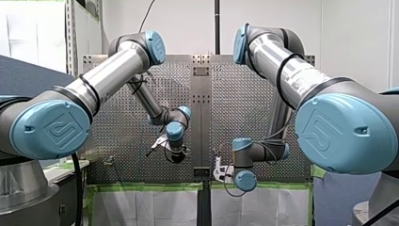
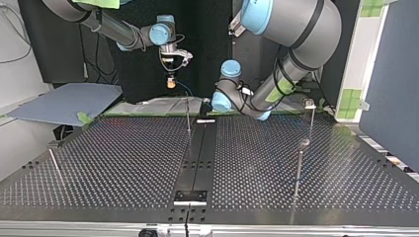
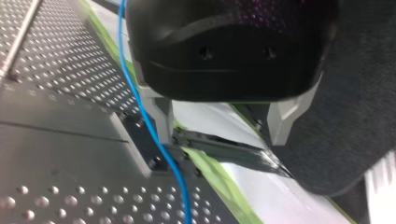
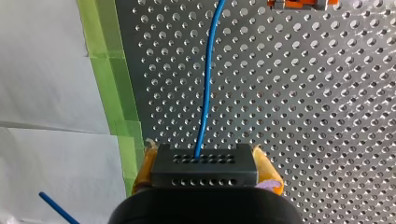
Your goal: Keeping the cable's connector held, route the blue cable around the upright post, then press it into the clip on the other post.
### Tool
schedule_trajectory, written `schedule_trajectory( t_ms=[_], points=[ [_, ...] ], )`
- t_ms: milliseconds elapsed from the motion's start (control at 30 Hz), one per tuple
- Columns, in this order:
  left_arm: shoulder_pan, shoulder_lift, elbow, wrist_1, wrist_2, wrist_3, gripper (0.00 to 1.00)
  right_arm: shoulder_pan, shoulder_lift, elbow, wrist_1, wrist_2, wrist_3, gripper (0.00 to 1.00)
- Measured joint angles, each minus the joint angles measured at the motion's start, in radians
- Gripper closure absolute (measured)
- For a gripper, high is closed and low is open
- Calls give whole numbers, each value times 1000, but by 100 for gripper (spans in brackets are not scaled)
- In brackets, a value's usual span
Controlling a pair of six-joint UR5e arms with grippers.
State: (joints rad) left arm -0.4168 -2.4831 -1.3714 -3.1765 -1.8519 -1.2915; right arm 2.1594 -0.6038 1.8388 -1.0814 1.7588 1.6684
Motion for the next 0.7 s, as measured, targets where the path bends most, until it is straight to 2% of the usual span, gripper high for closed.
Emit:
schedule_trajectory(
  t_ms=[467, 700],
  points=[
    [-21, -1, 0, 42, 122, -127, 0, -2, 0, 0, 0, -7, -5, 100],
    [-37, 0, 0, 67, 123, -170, 0, -2, 0, 0, 0, -17, -5, 100]
  ],
)
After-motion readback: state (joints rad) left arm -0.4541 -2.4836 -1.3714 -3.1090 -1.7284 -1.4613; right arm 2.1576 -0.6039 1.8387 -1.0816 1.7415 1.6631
